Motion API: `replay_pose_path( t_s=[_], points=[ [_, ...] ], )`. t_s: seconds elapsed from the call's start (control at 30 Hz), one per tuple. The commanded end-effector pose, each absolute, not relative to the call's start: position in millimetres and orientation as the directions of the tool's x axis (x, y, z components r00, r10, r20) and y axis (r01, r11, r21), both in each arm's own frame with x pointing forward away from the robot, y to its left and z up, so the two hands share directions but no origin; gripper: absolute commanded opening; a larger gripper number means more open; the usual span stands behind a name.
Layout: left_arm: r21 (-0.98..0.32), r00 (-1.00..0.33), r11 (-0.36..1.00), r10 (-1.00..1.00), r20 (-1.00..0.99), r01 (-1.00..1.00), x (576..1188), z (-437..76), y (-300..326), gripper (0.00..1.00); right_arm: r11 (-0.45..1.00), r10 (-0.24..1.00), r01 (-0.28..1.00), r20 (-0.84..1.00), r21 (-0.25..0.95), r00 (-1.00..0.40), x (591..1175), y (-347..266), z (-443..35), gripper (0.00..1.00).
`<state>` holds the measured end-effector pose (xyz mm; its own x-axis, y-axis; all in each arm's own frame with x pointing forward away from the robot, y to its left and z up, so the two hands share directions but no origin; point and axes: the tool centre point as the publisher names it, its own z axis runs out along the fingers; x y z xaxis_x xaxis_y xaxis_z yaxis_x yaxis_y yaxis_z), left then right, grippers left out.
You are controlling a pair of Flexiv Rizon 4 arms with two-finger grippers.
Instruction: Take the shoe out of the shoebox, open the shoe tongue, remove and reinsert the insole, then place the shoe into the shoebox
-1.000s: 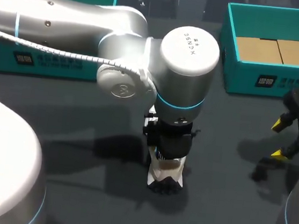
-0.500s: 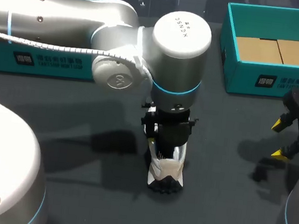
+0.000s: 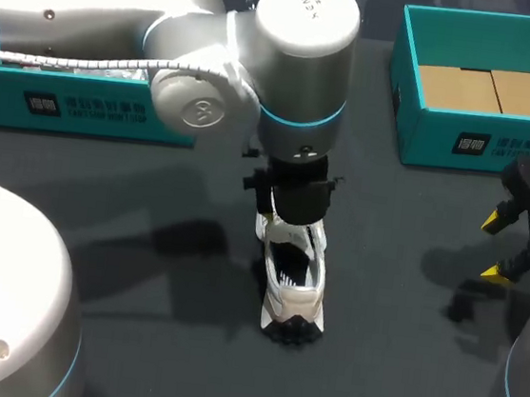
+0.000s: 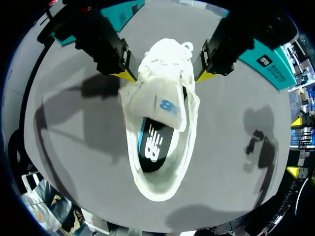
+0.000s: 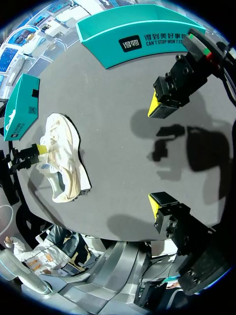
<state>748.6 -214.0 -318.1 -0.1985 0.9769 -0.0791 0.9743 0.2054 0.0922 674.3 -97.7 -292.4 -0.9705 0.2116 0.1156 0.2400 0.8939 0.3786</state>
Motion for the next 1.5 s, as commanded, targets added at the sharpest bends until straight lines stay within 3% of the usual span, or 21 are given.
replay_pose_path(
  t_s=[0.03, 0.1, 0.13, 0.43, 1.07, 1.37, 1.5],
  points=[
    [0.086, -0.191, 0.199, 0.978, -0.089, 0.976, 758, -303, -205, 0.72, 0.895, 0.213, 0.240, 0.113, 0.377, -0.971, 673, -98, -292, 1.00],
    [0.080, -0.184, 0.193, 0.977, -0.105, 0.978, 762, -297, -204, 0.62, 0.895, 0.213, 0.240, 0.113, 0.377, -0.971, 673, -98, -292, 1.00],
    [0.073, -0.181, 0.190, 0.977, -0.114, 0.979, 764, -294, -204, 0.51, 0.895, 0.213, 0.240, 0.113, 0.377, -0.971, 673, -98, -292, 1.00],
    [0.010, -0.108, 0.111, 0.977, -0.182, 0.994, 759, -280, -218, 0.23, 0.895, 0.213, 0.240, 0.113, 0.377, -0.971, 673, -98, -292, 1.00],
    [-0.147, -0.072, 0.042, 0.976, -0.207, 0.988, 705, -343, -233, 0.20, 0.895, 0.213, 0.240, 0.113, 0.377, -0.971, 673, -98, -292, 1.00],
    [-0.076, -0.039, 0.024, 0.976, -0.214, 0.997, 694, -316, -231, 0.21, 0.895, 0.213, 0.240, 0.113, 0.377, -0.971, 673, -98, -292, 1.00],
    [-0.094, -0.040, 0.022, 0.980, -0.193, 0.995, 694, -328, -236, 0.22, 0.895, 0.213, 0.240, 0.113, 0.377, -0.971, 673, -98, -292, 1.00]
  ],
)
